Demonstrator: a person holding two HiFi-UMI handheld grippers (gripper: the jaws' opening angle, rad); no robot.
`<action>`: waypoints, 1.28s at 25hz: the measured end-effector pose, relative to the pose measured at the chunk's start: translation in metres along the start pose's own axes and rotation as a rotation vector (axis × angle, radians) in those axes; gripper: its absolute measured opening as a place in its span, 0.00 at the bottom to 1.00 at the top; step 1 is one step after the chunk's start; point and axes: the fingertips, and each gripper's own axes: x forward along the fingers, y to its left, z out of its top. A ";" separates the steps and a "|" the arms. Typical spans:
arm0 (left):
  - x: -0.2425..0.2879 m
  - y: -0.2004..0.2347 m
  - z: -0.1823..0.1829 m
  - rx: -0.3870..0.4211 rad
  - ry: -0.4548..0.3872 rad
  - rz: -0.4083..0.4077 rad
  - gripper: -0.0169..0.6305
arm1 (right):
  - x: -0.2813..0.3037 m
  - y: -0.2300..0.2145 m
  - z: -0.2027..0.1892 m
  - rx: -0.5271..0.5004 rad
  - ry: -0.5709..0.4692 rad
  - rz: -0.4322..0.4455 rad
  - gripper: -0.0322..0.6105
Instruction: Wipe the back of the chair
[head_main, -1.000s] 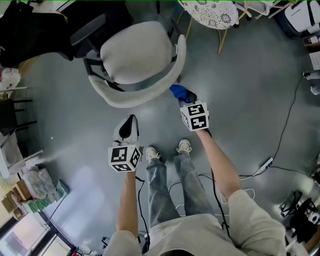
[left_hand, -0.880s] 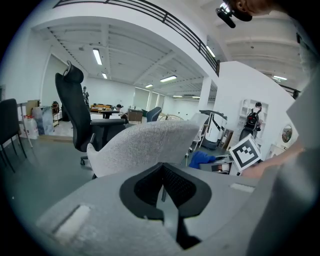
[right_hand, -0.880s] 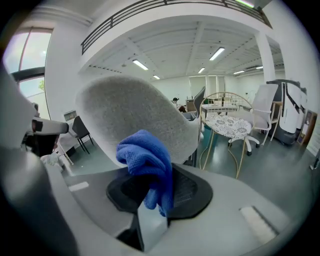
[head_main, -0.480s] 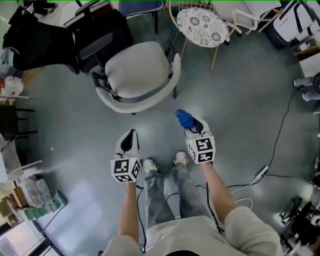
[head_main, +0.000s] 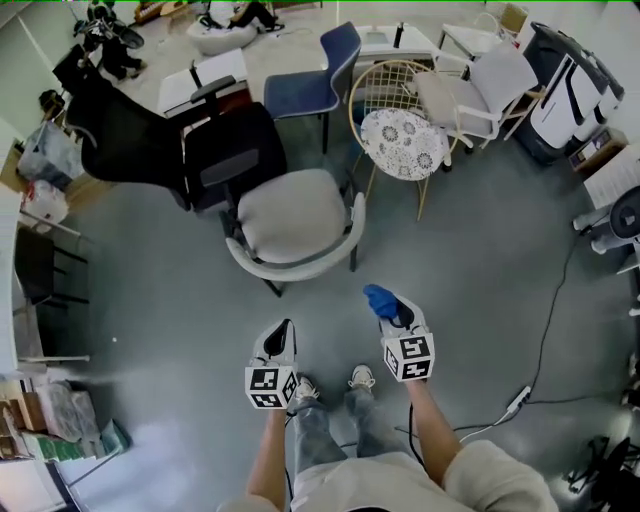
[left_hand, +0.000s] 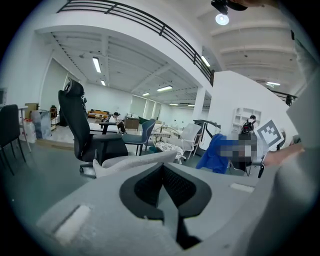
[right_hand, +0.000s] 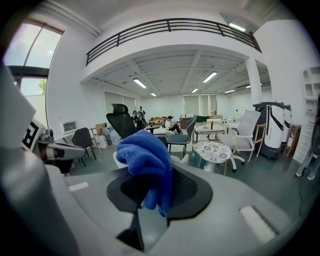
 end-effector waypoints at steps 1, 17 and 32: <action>-0.005 -0.001 0.006 -0.005 -0.005 0.001 0.03 | -0.003 0.003 0.008 -0.007 -0.005 0.002 0.21; -0.072 0.029 0.147 0.062 -0.148 0.083 0.03 | -0.034 0.024 0.141 -0.041 -0.123 0.075 0.20; -0.092 0.049 0.208 0.111 -0.231 0.108 0.03 | -0.047 0.028 0.198 -0.064 -0.202 0.062 0.20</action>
